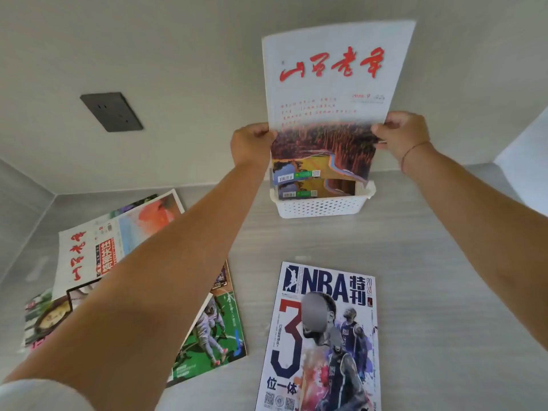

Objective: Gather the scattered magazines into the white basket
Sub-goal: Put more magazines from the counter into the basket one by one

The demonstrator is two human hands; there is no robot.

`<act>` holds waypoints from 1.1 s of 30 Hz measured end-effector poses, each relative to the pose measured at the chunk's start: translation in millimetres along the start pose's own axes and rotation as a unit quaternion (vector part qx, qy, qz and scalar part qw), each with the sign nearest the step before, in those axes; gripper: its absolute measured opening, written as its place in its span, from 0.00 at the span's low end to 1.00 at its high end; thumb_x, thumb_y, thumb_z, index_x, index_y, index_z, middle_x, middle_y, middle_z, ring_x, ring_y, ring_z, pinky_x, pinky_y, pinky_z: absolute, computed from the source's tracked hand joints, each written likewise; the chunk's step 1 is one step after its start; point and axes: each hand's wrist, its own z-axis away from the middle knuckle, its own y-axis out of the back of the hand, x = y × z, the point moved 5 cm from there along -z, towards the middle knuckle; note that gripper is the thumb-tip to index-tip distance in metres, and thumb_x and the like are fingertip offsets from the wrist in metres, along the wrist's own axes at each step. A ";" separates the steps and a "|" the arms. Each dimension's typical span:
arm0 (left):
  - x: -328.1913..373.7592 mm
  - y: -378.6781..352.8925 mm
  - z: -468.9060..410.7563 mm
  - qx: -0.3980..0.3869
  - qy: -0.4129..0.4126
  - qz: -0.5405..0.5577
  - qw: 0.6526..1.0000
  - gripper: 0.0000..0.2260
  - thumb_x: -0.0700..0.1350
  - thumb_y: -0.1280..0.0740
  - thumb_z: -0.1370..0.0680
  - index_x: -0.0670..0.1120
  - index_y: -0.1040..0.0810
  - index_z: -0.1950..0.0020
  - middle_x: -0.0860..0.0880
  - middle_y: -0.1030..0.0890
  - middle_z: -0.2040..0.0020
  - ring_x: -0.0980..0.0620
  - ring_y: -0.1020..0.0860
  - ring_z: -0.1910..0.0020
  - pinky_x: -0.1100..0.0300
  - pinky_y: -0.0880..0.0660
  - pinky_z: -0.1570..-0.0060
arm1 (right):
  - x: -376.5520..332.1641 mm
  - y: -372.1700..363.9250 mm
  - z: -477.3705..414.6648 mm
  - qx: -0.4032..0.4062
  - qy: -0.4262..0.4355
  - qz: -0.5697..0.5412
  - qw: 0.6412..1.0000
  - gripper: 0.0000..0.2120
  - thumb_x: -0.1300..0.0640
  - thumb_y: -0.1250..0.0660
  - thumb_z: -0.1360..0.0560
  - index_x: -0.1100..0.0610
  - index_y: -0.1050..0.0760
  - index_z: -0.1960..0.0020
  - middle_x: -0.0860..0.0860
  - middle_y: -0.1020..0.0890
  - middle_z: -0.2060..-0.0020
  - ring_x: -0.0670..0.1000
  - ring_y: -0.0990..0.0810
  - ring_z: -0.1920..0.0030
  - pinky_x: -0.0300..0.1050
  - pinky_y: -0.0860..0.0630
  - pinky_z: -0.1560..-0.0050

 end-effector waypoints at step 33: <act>-86.3 -60.7 -35.7 -0.010 0.140 -0.066 0.988 0.10 0.39 0.39 0.21 0.47 0.18 0.54 0.45 0.17 0.51 0.44 0.19 0.53 0.52 0.20 0.51 | 79.6 -56.5 -42.1 -0.067 -0.086 0.090 0.990 0.19 0.63 0.45 0.23 0.56 0.34 0.33 0.54 0.25 0.36 0.53 0.26 0.44 0.43 0.28 0.47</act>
